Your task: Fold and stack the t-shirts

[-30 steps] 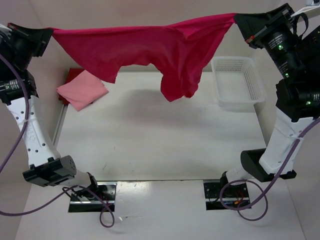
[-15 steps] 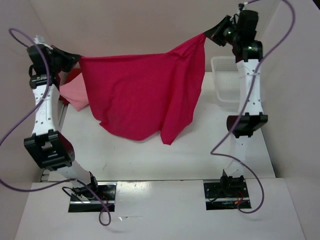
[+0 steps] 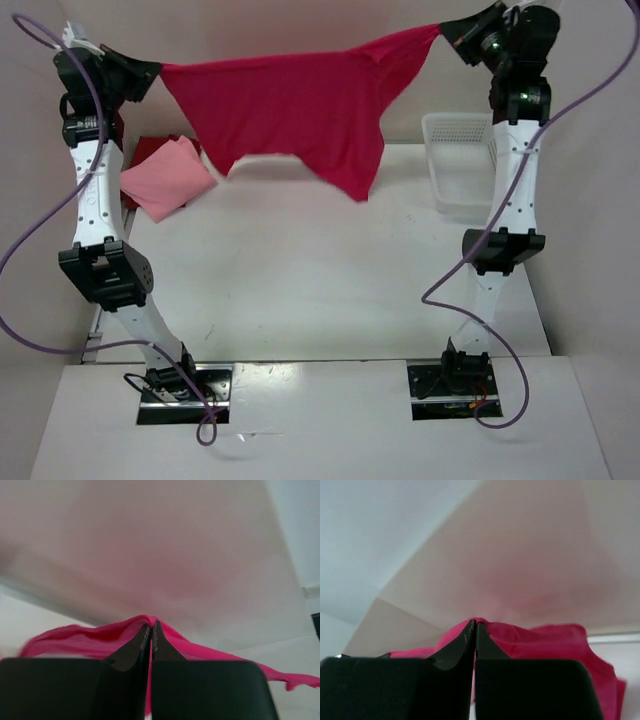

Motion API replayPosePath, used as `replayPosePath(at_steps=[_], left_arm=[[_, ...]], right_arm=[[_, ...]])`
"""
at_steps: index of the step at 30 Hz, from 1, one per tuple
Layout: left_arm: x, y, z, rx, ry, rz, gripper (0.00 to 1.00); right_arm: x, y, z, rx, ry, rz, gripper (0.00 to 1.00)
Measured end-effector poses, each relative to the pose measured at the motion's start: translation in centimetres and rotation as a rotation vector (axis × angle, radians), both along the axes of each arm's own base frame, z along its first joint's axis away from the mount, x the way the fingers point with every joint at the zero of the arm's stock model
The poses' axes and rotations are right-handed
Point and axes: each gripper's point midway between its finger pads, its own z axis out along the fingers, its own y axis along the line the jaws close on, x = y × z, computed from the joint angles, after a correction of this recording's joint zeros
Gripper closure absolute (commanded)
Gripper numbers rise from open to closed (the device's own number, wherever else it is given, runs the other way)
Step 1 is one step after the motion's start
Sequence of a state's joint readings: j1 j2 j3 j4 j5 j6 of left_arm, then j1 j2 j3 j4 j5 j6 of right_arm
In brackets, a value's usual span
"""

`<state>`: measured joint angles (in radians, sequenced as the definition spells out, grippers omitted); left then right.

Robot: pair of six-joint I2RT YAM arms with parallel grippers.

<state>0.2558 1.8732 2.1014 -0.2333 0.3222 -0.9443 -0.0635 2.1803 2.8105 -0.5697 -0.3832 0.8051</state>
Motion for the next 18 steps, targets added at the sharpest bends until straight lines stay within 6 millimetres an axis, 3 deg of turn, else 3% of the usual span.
replayPosePath(at_steps=[2,5,7,9,11,15,17,18], left_arm=[[-0.9,0.5,2.4,0.014,-0.058,0.010,1.00],[-2.3,0.6,4.1,0.027,-0.099,0.019,1.00],[-3.0,0.5,3.5,0.024,-0.091,0.021,1.00],[-3.6,0.4,1.5,0.016,-0.060,0.023,1.00],[-4.2,0.5,-2.4,-0.005,0.021,0.029,1.00],[-6.6,0.4,-12.8,-0.044,0.235,0.062,1.00],[-8.8,0.1,-17.9,-0.057,0.345,0.075,1.00],[-10.1,-0.1,-20.3,-0.066,0.401,0.081,1.00]], right_arm=[[-2.6,-0.3,3.7,-0.001,-0.079,0.007,1.00],[-6.0,0.2,7.0,-0.028,-0.151,0.026,1.00],[-7.4,1.0,7.2,-0.063,-0.152,0.039,1.00],[-8.1,1.5,5.3,-0.095,-0.095,0.044,1.00],[-8.4,1.8,-0.1,-0.121,0.028,0.047,1.00],[-10.2,1.1,-16.2,-0.172,0.386,0.028,1.00],[-13.0,0.8,-25.2,-0.194,0.602,0.022,1.00],[-14.5,0.7,-28.7,-0.207,0.685,0.017,1.00]])
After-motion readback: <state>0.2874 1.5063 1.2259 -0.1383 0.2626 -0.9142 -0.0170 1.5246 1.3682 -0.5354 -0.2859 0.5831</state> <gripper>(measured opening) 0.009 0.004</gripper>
